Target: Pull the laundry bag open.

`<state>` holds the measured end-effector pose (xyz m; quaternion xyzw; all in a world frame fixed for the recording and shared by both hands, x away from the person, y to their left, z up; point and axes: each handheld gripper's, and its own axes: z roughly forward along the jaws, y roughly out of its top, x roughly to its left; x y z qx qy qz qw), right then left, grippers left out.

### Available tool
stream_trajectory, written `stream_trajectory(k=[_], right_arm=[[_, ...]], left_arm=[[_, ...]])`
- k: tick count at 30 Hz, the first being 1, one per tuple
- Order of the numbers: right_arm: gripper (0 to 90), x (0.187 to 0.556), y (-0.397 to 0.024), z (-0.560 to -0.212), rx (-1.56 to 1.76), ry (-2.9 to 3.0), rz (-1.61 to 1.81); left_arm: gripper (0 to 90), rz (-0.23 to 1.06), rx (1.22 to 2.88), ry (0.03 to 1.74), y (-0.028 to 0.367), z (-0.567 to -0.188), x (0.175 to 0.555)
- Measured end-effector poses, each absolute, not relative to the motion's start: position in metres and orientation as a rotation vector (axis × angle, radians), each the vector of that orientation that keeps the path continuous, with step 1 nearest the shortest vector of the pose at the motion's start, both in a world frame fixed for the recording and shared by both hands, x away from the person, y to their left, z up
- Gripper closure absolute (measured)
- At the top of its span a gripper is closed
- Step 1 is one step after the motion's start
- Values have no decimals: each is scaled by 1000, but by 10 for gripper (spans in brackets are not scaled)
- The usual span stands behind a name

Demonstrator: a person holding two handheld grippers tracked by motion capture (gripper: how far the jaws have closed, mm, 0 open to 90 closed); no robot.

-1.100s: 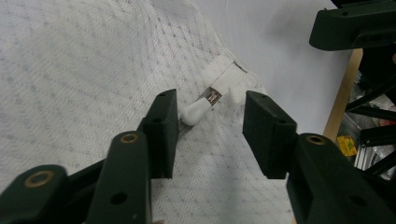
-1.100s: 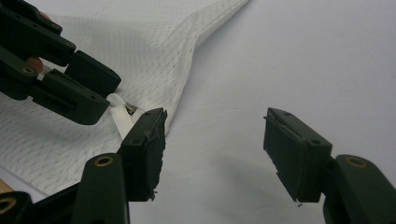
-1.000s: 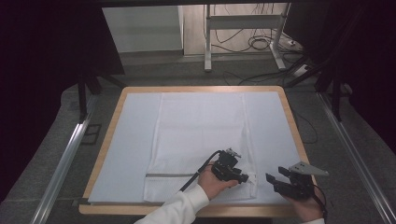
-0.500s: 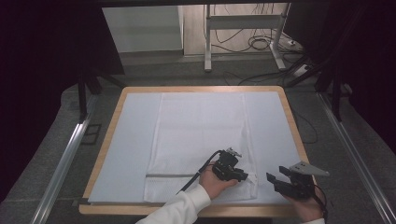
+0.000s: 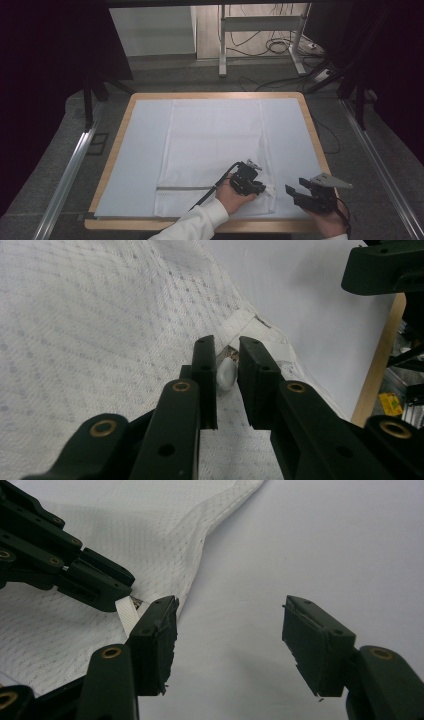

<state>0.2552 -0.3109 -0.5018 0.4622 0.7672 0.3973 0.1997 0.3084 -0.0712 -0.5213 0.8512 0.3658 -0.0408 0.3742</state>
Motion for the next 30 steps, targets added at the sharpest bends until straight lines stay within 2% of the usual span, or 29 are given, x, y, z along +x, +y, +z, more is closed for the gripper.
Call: stream_trajectory(k=[10, 30], right_arm=[[385, 255, -311, -501, 1290, 2142, 1111], [384, 256, -310, -503, 1282, 2161, 1110]], left_arm=[[841, -116, 2185, 922, -74, -523, 308], [873, -146, 2152, 901, -67, -519, 309]])
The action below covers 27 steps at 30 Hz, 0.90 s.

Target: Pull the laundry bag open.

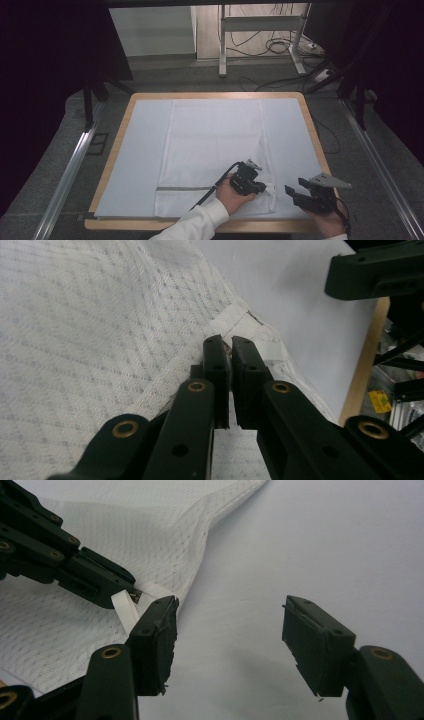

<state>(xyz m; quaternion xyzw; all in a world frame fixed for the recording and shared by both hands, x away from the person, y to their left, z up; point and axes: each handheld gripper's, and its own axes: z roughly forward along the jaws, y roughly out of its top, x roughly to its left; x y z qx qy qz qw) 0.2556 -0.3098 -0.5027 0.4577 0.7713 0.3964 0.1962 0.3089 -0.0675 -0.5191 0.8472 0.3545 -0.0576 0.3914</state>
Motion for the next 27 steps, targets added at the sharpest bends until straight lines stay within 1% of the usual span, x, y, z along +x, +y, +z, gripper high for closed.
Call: stream_trajectory(k=[22, 27], right_arm=[[378, 255, -313, -497, 1288, 2159, 1193], [376, 254, -314, -493, 1290, 2157, 1219]], left_arm=[[874, -215, 2064, 878, -43, -504, 312], [874, -213, 2061, 867, -39, -502, 312]])
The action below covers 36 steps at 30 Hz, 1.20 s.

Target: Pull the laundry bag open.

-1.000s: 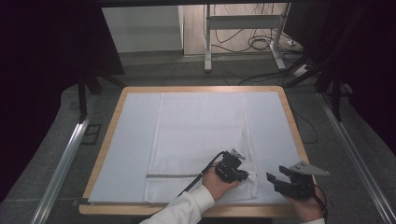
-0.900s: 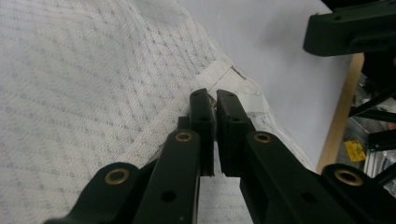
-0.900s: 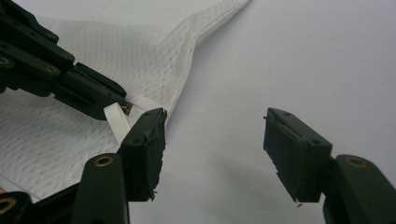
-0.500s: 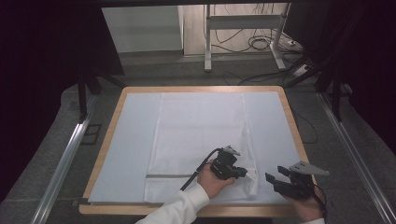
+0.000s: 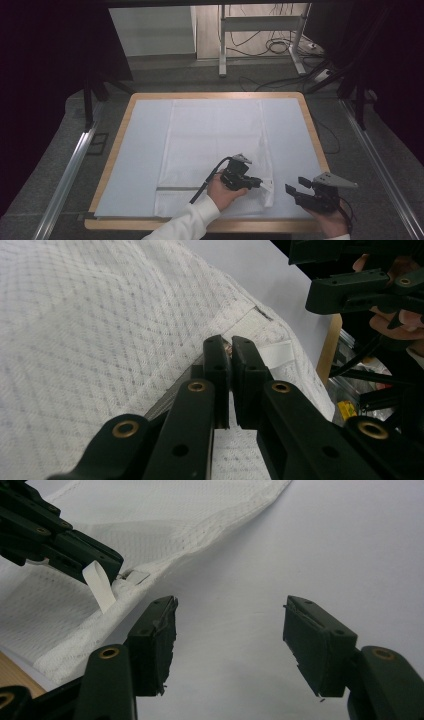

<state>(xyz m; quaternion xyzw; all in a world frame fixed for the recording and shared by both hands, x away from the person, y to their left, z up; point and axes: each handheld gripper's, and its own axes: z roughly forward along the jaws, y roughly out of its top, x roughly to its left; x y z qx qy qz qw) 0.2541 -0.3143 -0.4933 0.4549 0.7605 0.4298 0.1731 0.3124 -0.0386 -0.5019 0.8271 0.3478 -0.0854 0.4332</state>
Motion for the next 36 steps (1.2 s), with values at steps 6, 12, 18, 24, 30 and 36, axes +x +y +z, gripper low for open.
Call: stream_trajectory(k=[6, 12, 18, 24, 30, 36], right_arm=[[370, 258, -312, -487, 1330, 2183, 1301], [372, 266, -306, -481, 1373, 2234, 1323], [394, 280, -299, -481, 1453, 2286, 1339], [402, 293, -291, -486, 1532, 2313, 1322], [428, 297, -286, -490, 1563, 2347, 1323], [476, 296, -282, -496, 1576, 2411, 1346]], left_arm=[[874, -210, 2060, 868, -36, -502, 313], [874, -210, 2061, 863, -36, -502, 313], [874, -208, 2062, 863, -37, -503, 312], [874, -203, 2059, 860, -36, -504, 312], [874, -203, 2059, 863, -38, -505, 311], [874, -203, 2063, 861, -40, -507, 310]])
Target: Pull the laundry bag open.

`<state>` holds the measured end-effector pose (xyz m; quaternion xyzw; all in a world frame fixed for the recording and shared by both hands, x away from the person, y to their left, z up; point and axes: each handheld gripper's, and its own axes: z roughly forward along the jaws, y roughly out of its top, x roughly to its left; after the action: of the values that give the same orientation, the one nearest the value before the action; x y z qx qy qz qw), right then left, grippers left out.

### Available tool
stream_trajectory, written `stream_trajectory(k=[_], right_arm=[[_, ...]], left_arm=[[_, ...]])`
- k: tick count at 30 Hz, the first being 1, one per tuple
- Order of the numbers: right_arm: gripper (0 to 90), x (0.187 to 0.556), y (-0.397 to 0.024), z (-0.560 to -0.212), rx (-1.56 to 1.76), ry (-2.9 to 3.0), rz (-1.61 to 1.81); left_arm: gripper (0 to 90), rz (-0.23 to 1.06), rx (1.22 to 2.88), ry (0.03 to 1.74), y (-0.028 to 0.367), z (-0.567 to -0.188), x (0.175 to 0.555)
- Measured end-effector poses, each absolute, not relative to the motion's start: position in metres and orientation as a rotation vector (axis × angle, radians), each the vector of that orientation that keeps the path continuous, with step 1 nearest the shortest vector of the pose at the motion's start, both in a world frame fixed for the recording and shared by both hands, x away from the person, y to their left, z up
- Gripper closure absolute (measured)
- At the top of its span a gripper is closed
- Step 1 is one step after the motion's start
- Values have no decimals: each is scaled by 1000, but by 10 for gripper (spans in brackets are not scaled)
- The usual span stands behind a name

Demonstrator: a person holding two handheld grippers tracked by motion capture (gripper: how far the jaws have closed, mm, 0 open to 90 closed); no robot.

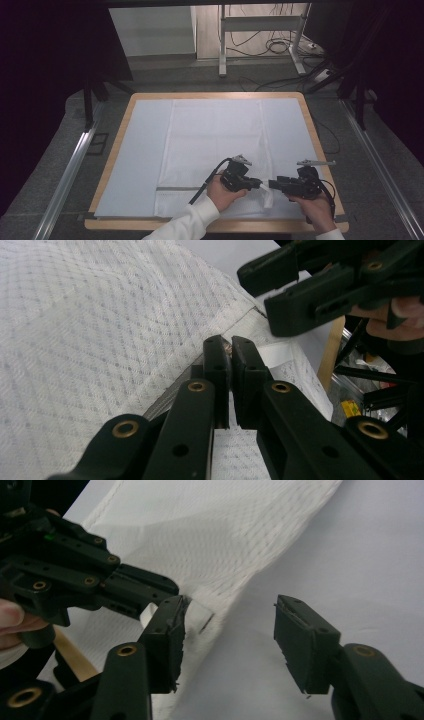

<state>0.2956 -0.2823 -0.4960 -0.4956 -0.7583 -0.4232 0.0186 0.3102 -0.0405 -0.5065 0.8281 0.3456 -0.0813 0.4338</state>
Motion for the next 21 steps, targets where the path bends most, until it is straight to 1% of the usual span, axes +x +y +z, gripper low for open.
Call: stream_trajectory(k=[8, 21], right_arm=[[579, 300, -280, -503, -1515, -2290, -1302], [632, 300, -275, -510, -1491, -2294, -1244]], left_arm=[[874, -204, 2062, 860, -41, -507, 310], [874, -205, 2063, 858, -42, -508, 310]])
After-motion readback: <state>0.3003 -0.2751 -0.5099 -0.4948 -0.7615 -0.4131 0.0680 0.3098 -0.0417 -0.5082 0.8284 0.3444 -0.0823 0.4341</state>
